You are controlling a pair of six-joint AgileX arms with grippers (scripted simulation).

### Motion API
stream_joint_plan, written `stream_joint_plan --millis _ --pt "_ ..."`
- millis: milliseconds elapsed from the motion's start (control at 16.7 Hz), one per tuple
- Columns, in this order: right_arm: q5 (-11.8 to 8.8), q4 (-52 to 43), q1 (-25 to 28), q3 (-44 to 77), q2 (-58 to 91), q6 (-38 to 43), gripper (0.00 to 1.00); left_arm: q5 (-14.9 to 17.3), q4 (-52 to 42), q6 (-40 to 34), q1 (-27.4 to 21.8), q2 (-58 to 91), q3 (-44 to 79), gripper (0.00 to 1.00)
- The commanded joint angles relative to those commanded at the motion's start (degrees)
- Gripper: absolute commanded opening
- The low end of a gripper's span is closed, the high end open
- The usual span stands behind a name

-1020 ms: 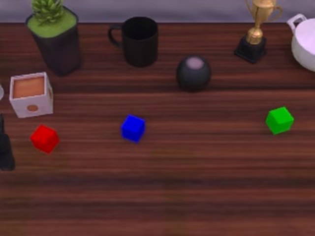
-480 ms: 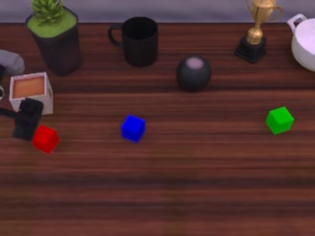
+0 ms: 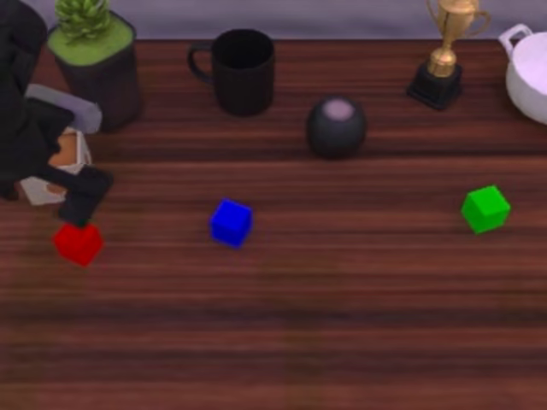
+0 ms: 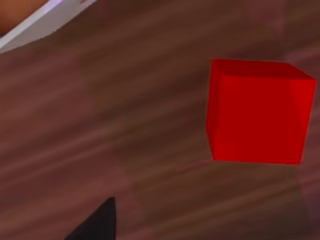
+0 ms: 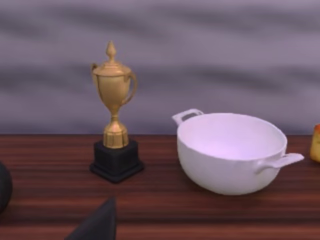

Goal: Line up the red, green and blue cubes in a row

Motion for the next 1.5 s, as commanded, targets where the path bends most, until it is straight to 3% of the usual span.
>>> stream_joint_plan --millis 540,1020,1380,1500 --pt "0.00 0.00 0.00 0.00 0.00 0.00 1.00 0.14 -2.23 0.92 0.03 4.98 4.11 1.00" --pt "0.00 0.00 0.00 0.00 0.00 0.00 1.00 0.21 13.65 1.14 -0.16 12.27 -4.17 1.00" --pt "0.00 0.00 0.00 0.00 0.00 0.00 1.00 0.22 15.69 1.16 -0.16 13.49 -5.38 1.00" --pt "0.00 0.00 0.00 0.00 0.00 0.00 1.00 0.22 15.69 1.16 -0.16 13.49 -5.38 0.85"
